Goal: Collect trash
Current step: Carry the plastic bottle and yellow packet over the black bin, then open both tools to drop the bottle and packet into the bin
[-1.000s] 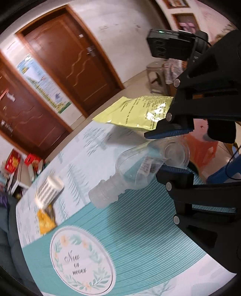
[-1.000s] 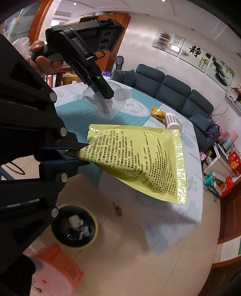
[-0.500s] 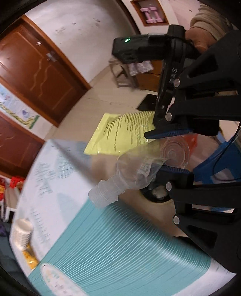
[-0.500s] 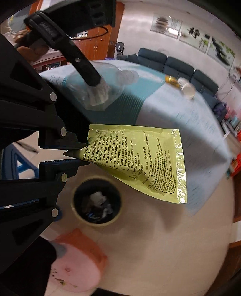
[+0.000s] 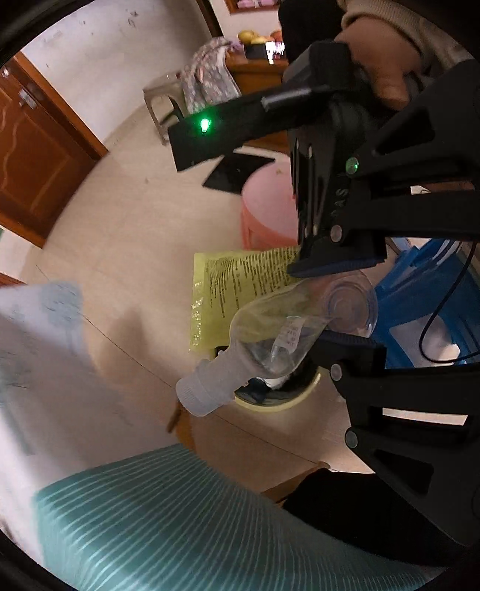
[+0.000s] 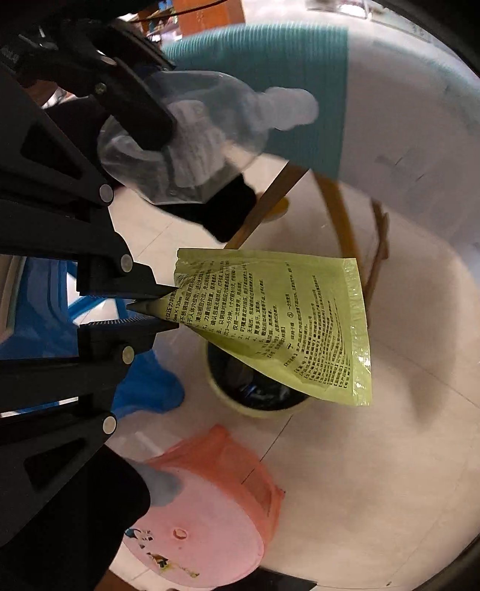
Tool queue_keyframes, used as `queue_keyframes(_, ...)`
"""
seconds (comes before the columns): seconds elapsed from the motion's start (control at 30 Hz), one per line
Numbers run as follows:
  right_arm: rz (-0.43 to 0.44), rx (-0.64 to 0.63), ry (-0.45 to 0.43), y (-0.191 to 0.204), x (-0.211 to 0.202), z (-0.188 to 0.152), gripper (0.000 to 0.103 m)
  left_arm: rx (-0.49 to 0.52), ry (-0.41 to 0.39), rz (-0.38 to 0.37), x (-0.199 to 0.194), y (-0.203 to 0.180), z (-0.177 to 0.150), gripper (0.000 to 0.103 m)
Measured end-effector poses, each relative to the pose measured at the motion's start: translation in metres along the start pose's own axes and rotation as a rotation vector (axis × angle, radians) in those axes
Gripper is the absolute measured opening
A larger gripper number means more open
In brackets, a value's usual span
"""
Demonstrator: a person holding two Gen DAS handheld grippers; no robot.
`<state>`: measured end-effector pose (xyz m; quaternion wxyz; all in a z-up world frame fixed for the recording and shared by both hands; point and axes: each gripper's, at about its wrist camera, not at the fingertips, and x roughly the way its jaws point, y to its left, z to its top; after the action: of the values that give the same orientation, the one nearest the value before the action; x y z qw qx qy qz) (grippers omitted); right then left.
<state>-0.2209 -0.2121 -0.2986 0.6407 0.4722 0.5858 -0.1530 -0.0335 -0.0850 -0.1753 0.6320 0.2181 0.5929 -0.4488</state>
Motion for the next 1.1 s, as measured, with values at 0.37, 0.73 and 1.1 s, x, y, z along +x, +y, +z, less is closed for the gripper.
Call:
queue_keyframes(0.37,-0.054,-0.002,0.106,0.005,0.054,0.027,0.009,-0.037,0.115,0.063,0.085,0.024,0.007,0.024)
queue_keyframes(0.73,-0.141,-0.021,0.232,-0.001,0.104,0.037,0.009,-0.097,0.23,0.091,0.142,0.051,0.016,0.024)
queue_keyframes(1.1,-0.164,-0.013,0.256,0.0,0.119,0.052,0.009,-0.063,0.274,0.11,0.165,0.042,0.022,0.025)
